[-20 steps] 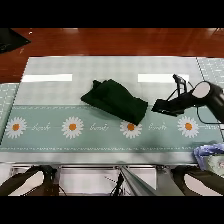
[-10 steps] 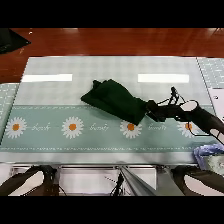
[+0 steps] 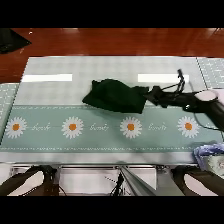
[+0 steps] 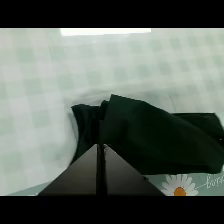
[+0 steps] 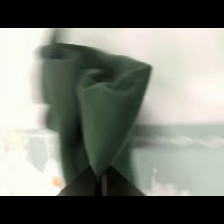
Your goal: Fold the shirts.
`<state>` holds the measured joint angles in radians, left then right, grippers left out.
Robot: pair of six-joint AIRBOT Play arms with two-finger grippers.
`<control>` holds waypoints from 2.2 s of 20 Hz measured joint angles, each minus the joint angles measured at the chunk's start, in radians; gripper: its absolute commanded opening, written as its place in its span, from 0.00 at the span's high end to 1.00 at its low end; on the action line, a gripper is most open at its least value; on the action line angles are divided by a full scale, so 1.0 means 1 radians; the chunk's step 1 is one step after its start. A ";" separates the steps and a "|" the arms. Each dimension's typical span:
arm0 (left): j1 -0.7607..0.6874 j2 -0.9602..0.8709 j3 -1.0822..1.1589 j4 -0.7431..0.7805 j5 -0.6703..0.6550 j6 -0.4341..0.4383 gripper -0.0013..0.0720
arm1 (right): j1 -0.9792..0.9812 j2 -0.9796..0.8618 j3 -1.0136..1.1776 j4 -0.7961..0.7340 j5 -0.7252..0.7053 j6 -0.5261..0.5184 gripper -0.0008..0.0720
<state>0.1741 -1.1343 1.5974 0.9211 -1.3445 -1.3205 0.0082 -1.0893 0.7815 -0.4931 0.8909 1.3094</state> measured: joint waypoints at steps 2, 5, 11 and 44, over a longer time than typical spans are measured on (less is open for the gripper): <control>-0.004 -0.020 0.000 0.000 0.001 0.000 0.95 | -0.036 0.100 0.142 -0.138 0.138 0.085 0.97; -0.029 -0.068 0.000 -0.001 0.002 0.000 0.95 | -0.061 0.225 0.397 -0.382 0.315 0.237 0.97; -0.115 -0.165 0.000 -0.004 0.038 0.003 0.95 | -0.074 0.319 0.771 -0.925 0.678 0.399 0.97; -0.087 -0.295 0.000 0.029 0.361 0.070 0.95 | -1.299 0.343 0.422 -1.312 0.961 0.242 0.97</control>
<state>0.0872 -1.4292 1.5974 0.9501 -0.9833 -1.2507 -1.2903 -0.7464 1.2030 -1.8050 1.8515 1.5517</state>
